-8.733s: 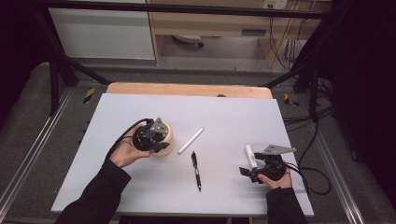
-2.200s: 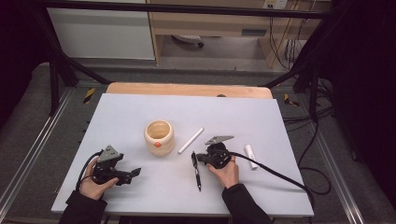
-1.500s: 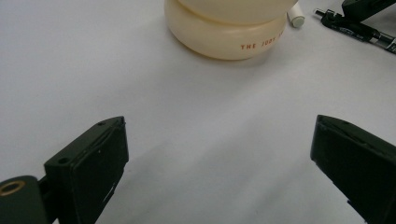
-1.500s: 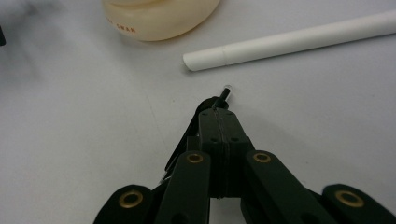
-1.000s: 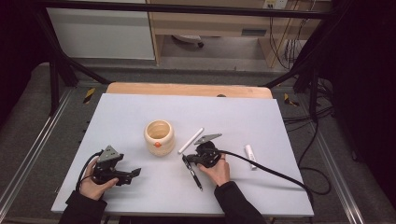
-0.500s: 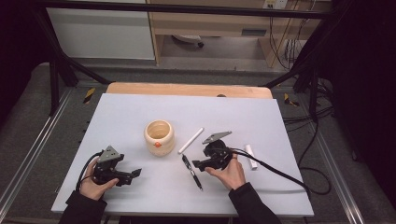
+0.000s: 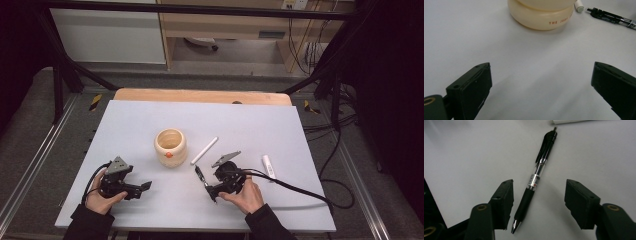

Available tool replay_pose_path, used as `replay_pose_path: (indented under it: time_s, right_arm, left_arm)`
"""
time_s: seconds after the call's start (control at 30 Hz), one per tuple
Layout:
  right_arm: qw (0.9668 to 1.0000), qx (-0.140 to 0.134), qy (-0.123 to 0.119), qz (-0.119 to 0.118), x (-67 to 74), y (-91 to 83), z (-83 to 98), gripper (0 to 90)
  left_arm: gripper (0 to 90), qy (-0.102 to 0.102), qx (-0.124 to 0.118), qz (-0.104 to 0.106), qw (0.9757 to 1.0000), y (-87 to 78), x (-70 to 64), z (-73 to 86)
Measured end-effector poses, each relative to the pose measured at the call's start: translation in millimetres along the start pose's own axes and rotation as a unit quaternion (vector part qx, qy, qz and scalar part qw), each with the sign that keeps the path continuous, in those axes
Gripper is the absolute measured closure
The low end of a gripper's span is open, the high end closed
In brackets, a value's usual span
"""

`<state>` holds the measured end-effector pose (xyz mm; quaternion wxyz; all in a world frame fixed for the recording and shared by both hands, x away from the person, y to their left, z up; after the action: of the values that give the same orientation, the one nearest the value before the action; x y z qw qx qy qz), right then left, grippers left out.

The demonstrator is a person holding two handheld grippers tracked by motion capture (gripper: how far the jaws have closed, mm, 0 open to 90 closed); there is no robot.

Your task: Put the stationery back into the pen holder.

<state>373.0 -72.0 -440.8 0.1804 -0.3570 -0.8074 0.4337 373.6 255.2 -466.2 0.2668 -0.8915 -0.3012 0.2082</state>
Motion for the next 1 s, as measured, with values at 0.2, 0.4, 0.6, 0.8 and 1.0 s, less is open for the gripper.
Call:
replay_pose_path:
  time_s: [0.2,0.4,0.6,0.8,1.0]
  right_arm:
    - [1.0000,0.002,0.007,0.003,7.1,7.7,5.9,58.2]
    - [0.9998,-0.001,0.018,0.006,11.1,11.4,8.8,65.7]
    - [0.9997,0.001,0.018,0.018,13.0,14.8,11.7,70.5]
    - [0.9995,0.004,0.029,0.011,14.2,15.2,11.7,76.1]
    - [0.9993,0.010,0.031,0.019,12.6,12.8,11.6,78.6]
  left_arm:
    - [3.1,0.000,0.001,0.000,1.0000,0.2,-0.3,0.0]
    - [3.1,-0.001,0.001,0.000,1.0000,0.1,-0.1,0.1]
    - [3.2,0.000,0.002,0.000,1.0000,0.3,-0.1,0.0]
    - [3.3,-0.001,0.001,-0.001,1.0000,0.1,0.0,0.1]
    - [3.3,-0.001,0.001,-0.001,1.0000,-0.1,0.1,0.1]
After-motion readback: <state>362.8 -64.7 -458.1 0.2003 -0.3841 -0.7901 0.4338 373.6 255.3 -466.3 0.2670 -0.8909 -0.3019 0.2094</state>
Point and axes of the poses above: each handheld gripper's, and its own axes: y roughly forward along the jaws, z roughly out of its underside, x roughly to its left, the point moved 3 cm from there along y, roughly forward along the jaws, and after that the axes turned 11 degrees about z, right-handed, at the moved point
